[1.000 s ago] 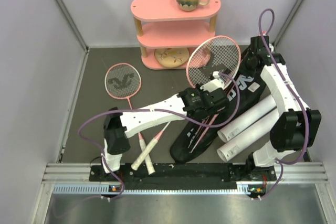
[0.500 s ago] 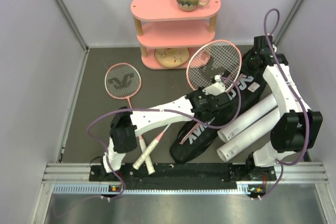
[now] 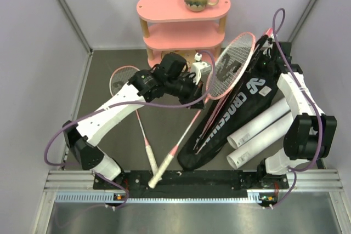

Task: Pack up the badminton gear
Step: Place the racket in the racket bag.

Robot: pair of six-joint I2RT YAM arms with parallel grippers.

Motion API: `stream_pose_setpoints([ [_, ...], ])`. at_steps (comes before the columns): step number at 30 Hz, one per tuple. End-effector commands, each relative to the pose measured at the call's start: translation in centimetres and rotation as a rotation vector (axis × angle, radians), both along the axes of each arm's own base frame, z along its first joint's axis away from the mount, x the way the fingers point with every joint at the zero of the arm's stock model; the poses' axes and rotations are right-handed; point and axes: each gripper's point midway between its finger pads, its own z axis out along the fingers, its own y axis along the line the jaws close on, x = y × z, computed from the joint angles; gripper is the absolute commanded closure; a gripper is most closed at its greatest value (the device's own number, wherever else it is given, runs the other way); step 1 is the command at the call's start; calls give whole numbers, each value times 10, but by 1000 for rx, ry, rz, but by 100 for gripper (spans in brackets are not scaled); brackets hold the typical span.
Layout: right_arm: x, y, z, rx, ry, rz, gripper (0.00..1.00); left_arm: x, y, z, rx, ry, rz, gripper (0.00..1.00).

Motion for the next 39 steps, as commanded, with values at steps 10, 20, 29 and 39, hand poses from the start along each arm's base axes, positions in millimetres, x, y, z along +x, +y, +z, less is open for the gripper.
stream_pose_setpoints([
  [10, 23, 22, 44, 118, -174, 136, 100, -88, -24, 34, -413, 558, -573, 100],
  [20, 29, 9, 45, 221, -128, -13, 100, -40, -34, -13, -333, 644, -358, 100],
  [29, 26, 9, 49, 243, -131, -27, 100, -32, -38, -34, -323, 691, -317, 100],
  [39, 29, -5, 32, 204, -105, -120, 100, -36, -37, 14, -404, 639, -344, 100],
])
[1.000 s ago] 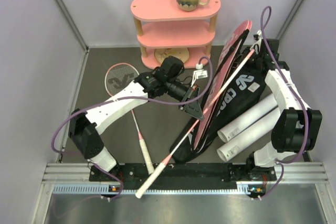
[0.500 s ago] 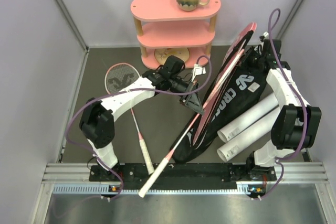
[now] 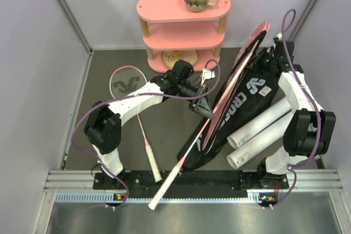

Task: Pack up the badminton gear
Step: Place the racket in the racket bag.

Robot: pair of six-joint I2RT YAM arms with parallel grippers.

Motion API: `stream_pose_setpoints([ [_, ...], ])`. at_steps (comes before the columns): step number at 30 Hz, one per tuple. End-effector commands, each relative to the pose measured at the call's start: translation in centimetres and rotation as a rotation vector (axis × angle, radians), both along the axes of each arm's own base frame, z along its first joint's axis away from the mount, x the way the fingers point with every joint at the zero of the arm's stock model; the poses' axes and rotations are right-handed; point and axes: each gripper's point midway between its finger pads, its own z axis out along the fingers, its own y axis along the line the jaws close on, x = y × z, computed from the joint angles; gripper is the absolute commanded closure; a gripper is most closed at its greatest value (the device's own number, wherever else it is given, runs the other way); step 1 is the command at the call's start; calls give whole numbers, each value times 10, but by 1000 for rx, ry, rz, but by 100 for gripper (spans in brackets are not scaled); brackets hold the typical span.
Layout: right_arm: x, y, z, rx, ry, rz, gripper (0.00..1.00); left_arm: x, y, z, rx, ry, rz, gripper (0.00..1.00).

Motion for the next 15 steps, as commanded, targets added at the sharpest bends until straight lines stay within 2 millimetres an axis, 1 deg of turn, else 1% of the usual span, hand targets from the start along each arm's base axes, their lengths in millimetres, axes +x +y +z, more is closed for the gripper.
stream_pose_setpoints([
  [1, 9, -11, 24, 1, -84, -78, 100, -8, 2, 55, -136, -60, -29, 100],
  [3, 10, -14, 24, 13, -77, -111, 100, -7, 0, 52, -131, -48, -31, 100],
  [6, 11, -15, 28, 9, -86, -121, 100, -6, 0, 53, -135, -53, -28, 100],
  [11, 10, -16, 31, 7, -89, -127, 100, -3, -4, 60, -146, -67, -25, 100],
  [15, 11, -17, 32, 3, -88, -130, 100, -6, -6, 63, -153, -65, -36, 100],
])
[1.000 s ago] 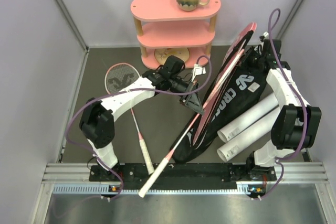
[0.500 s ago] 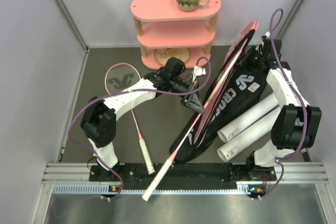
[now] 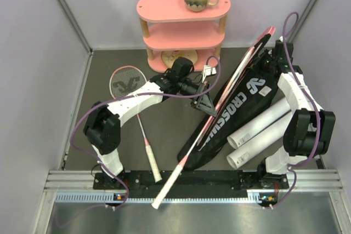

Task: Pack up the badminton gear
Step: Place the racket in the racket bag.

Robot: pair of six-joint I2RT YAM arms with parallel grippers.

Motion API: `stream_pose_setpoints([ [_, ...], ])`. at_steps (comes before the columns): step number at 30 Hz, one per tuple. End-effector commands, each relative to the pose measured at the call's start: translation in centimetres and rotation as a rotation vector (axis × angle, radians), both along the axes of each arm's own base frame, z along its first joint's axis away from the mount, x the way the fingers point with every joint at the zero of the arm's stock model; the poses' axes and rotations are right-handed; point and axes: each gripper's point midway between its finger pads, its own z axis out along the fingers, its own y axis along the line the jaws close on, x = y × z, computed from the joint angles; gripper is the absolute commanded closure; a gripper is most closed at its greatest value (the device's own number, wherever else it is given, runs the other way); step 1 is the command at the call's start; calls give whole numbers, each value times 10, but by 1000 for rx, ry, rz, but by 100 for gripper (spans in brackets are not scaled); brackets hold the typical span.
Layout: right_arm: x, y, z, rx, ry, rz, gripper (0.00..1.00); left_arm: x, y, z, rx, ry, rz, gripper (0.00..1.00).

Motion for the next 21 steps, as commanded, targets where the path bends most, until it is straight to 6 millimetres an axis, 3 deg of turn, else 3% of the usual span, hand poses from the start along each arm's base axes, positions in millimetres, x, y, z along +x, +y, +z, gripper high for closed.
stream_pose_setpoints([
  [1, 7, -6, 41, -9, -120, -28, 100, -8, 0, 46, -111, -72, -41, 100],
  [8, 8, -6, 43, -1, -120, -29, 100, -10, -1, 53, -119, -83, -39, 100],
  [21, 6, 0, 47, 57, -109, -38, 100, -10, -8, 11, -80, -17, -38, 100],
])
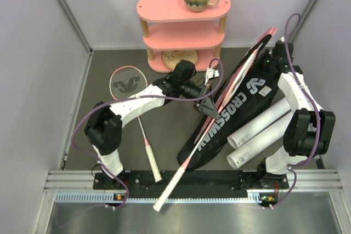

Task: Pack up the badminton gear
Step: Place the racket in the racket bag.

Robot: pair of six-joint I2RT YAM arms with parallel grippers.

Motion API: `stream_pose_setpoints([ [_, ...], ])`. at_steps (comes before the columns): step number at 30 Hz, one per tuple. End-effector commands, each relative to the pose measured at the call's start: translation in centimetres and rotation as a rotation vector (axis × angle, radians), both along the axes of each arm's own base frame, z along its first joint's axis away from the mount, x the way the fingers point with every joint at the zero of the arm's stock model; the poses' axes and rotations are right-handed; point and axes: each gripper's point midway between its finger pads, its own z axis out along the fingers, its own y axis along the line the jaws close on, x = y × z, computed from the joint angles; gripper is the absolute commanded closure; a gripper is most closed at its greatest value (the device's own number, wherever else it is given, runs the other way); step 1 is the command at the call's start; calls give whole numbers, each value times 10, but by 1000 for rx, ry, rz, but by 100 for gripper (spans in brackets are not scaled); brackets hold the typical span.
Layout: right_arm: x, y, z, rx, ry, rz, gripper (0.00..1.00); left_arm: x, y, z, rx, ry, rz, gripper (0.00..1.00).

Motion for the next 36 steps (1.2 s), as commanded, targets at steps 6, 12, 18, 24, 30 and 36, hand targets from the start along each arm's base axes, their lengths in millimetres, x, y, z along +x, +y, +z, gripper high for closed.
stream_pose_setpoints([
  [6, 2, -1, 45, 3, -130, 9, 100, 13, 6, -14, 4, -24, 14, 100],
  [12, 1, 0, 40, -17, -128, 37, 100, 19, 12, -7, -10, -44, 27, 100],
  [18, -2, 3, 43, -24, -140, 67, 100, 24, 15, -23, 51, -45, 47, 100],
  [24, -4, 2, 38, -59, -136, 89, 100, 16, 22, 12, 6, -102, 46, 100],
  [30, -4, 3, 34, -56, -131, 98, 100, 12, 26, 39, -37, -136, 48, 100],
  [36, -4, 4, 38, -51, -137, 96, 100, 16, 23, 28, -19, -113, 48, 100],
])
